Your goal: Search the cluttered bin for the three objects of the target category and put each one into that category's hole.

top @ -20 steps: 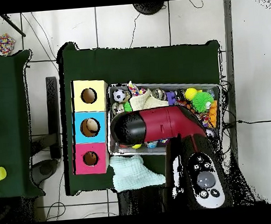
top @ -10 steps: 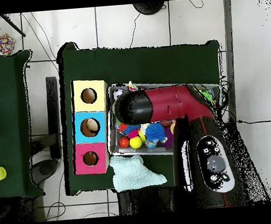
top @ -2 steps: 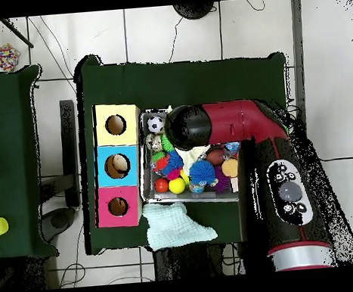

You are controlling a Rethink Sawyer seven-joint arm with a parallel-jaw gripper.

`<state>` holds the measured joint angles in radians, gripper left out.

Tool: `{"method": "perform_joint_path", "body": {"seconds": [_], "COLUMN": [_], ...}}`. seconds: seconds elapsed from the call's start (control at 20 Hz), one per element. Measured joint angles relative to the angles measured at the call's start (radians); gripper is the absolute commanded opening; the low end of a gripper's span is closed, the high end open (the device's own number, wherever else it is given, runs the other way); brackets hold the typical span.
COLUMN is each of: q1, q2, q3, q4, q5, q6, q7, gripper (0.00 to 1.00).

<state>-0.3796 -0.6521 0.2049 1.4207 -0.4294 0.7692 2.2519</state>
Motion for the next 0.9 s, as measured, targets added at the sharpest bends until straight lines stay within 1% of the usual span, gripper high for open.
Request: {"method": "perform_joint_path", "body": {"seconds": [0.15,0.5,0.7,0.9], "q1": [-0.007,-0.009,-0.007,0.001], "q2": [0.024,0.084,0.098,0.102], "q3": [0.001,0.011,0.018,0.019], "q4": [-0.006,-0.009,-0.006,0.012], "q5": [-0.021,-0.102,-0.118,-0.129], "q6": [-0.001,-0.006,-0.013,-0.047], "q7": [0.000,0.000,0.000,0.000], "gripper": [1.00,1.00,1.00,1.00]}}
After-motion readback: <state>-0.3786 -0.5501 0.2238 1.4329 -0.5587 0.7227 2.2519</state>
